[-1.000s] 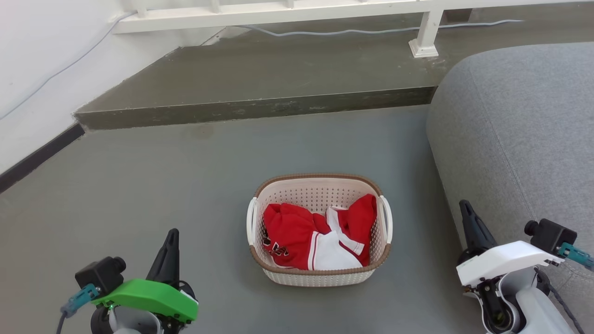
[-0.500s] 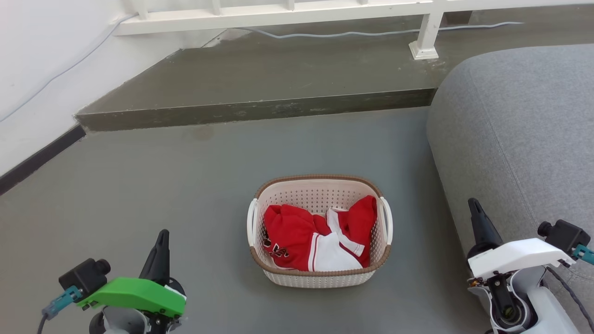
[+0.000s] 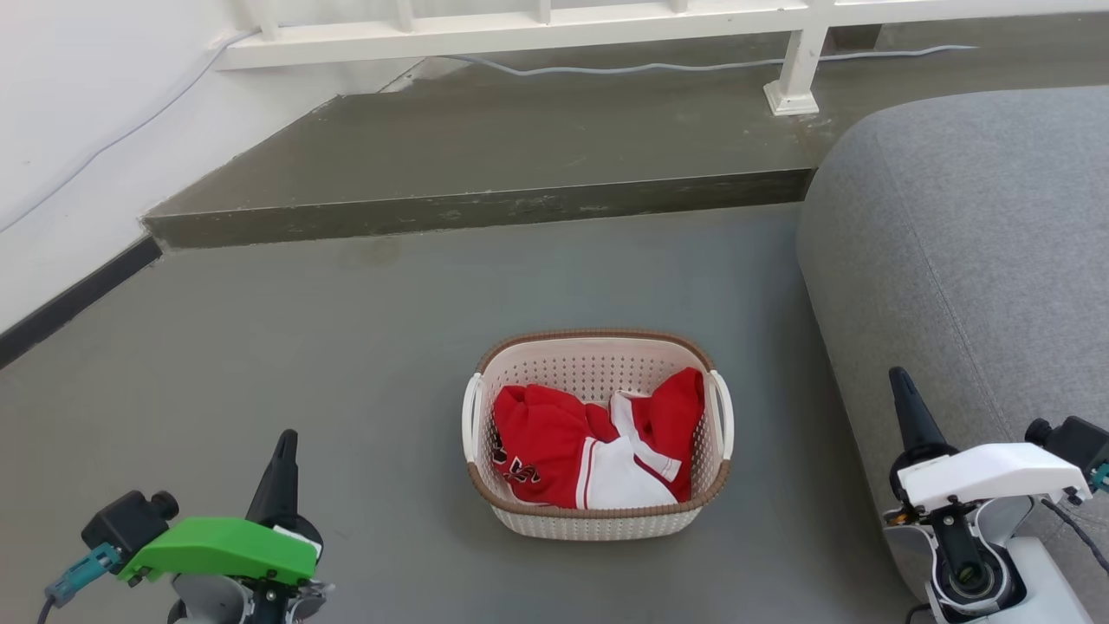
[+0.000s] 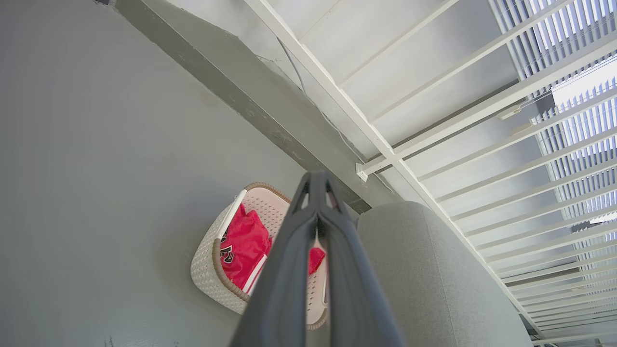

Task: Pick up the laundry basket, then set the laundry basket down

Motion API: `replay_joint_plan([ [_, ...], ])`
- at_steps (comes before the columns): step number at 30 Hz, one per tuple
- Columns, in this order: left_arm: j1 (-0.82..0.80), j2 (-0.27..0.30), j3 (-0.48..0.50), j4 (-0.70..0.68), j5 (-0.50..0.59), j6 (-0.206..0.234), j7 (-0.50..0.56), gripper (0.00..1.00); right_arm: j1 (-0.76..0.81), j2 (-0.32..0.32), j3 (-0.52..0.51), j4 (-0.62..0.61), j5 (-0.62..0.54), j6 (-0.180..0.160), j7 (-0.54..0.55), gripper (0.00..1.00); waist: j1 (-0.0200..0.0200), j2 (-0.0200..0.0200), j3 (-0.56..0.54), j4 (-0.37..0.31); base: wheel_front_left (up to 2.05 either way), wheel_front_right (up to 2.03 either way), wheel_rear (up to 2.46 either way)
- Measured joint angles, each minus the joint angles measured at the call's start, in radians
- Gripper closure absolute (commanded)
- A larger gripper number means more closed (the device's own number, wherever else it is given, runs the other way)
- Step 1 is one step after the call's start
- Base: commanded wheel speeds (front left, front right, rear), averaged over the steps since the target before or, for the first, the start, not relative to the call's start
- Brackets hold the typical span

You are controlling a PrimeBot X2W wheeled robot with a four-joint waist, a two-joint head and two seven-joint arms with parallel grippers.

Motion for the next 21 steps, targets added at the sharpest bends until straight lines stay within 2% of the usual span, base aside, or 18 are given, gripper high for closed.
replay_joint_plan([
  [21,-0.001,0.001,0.062,-0.001,-0.227,-0.003,0.066,1.0,-0.001,0.014,-0.073,-0.016,0.228,0.001,0.07,1.0,0.0,0.0,-0.008,0.002,0.0,0.0,0.0],
])
